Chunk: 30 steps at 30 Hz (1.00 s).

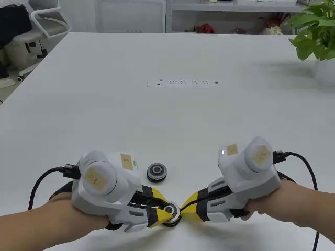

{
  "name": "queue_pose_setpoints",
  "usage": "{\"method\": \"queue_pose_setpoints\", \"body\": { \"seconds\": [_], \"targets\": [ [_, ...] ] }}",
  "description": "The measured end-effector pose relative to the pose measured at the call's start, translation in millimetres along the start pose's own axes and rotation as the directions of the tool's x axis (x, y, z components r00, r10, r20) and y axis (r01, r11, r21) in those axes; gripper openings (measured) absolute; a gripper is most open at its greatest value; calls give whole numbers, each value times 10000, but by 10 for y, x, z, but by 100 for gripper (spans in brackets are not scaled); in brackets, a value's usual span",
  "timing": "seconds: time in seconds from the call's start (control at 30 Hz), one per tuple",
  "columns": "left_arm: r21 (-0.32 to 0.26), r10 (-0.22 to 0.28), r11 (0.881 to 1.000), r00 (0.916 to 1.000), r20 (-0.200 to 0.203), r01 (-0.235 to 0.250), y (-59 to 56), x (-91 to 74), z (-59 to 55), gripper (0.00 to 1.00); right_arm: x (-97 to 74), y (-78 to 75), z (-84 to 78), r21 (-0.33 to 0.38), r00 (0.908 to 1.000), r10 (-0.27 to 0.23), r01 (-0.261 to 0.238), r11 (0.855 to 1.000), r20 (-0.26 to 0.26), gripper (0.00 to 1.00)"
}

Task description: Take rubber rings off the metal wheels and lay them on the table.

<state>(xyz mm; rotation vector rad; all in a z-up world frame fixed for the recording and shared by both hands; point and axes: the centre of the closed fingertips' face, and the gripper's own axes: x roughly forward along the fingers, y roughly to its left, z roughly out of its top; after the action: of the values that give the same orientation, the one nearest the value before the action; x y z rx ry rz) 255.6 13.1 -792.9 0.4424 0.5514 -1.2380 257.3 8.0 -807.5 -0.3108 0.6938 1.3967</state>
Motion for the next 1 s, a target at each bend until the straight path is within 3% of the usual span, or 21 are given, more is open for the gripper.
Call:
{"method": "queue_pose_setpoints", "body": {
  "seconds": [0.63,1.0],
  "targets": [
    [88,9,10000,10000,88,-9,-1,1,3,14,-42,0,9,501,9998,54,-63,9987,191,0],
    [-63,26,10000,10000,84,-26,3,5,1,14,-65,-16,27,1527,9987,147,-219,9880,480,0]
  ]
}}
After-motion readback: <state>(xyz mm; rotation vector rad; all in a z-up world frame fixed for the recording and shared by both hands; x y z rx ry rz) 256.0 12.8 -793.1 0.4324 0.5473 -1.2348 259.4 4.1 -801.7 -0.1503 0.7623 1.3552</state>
